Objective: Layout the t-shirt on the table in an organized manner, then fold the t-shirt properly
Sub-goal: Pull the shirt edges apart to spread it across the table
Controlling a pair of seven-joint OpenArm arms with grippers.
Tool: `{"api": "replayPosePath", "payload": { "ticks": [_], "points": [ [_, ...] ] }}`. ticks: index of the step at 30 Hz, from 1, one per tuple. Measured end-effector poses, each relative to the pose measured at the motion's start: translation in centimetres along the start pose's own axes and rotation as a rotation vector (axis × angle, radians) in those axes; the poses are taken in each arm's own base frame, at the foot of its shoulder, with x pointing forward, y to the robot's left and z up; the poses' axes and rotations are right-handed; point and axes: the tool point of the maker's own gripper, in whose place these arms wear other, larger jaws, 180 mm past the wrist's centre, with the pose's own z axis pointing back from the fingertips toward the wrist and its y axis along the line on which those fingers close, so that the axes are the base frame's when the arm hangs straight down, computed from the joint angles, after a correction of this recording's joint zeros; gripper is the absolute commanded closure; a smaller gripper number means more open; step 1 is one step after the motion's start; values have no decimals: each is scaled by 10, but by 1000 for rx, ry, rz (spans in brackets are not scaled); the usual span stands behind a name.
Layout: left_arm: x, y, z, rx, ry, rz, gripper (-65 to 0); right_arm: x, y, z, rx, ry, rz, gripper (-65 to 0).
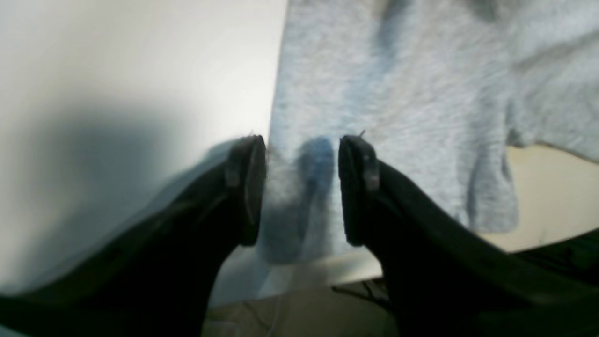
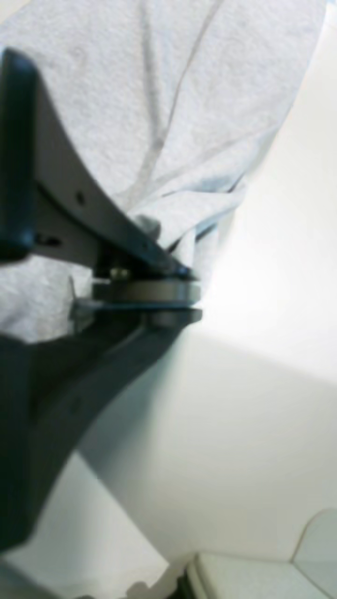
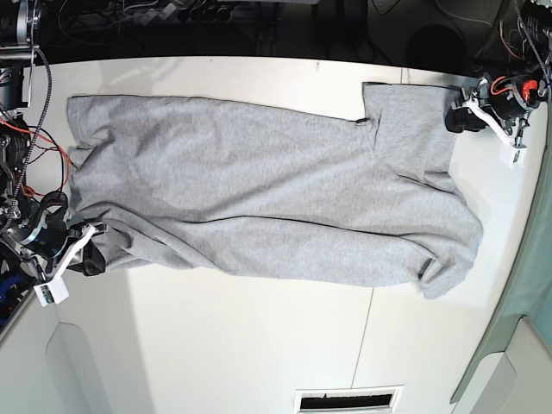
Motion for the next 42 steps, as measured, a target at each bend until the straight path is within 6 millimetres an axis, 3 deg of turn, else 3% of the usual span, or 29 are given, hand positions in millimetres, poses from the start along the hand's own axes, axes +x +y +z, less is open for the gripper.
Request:
{"api": "replayPosePath", "payload": {
  "ticks": [5, 11, 15, 16, 24, 31, 37, 42],
  "points": [
    [-11, -13, -6, -36, 4, 12, -288, 0, 0, 0, 2, -2, -2, 0],
    [-28, -56, -20, -174, 60, -75, -267, 1, 1, 0, 7, -7, -9, 0],
    [-32, -64, -25, -184, 54, -95, 0, 1, 1, 0, 7, -6, -9, 0],
    [-30, -63, -25, -177, 37, -104, 0, 1, 1, 0, 7, -6, -9, 0],
    [-20, -43, -21, -105, 18, -194, 0, -1, -4, 0, -21, 4, 27, 0],
    [-2, 15, -1, 89, 77, -323, 0, 5, -16, 2, -71, 0, 73, 0],
    [6, 44, 11, 201, 116, -413, 0, 31, -44, 17, -133, -56, 72, 0],
    [25, 61, 18, 280, 123, -482, 0, 29, -63, 29, -174, -49, 63, 0]
  ]
}}
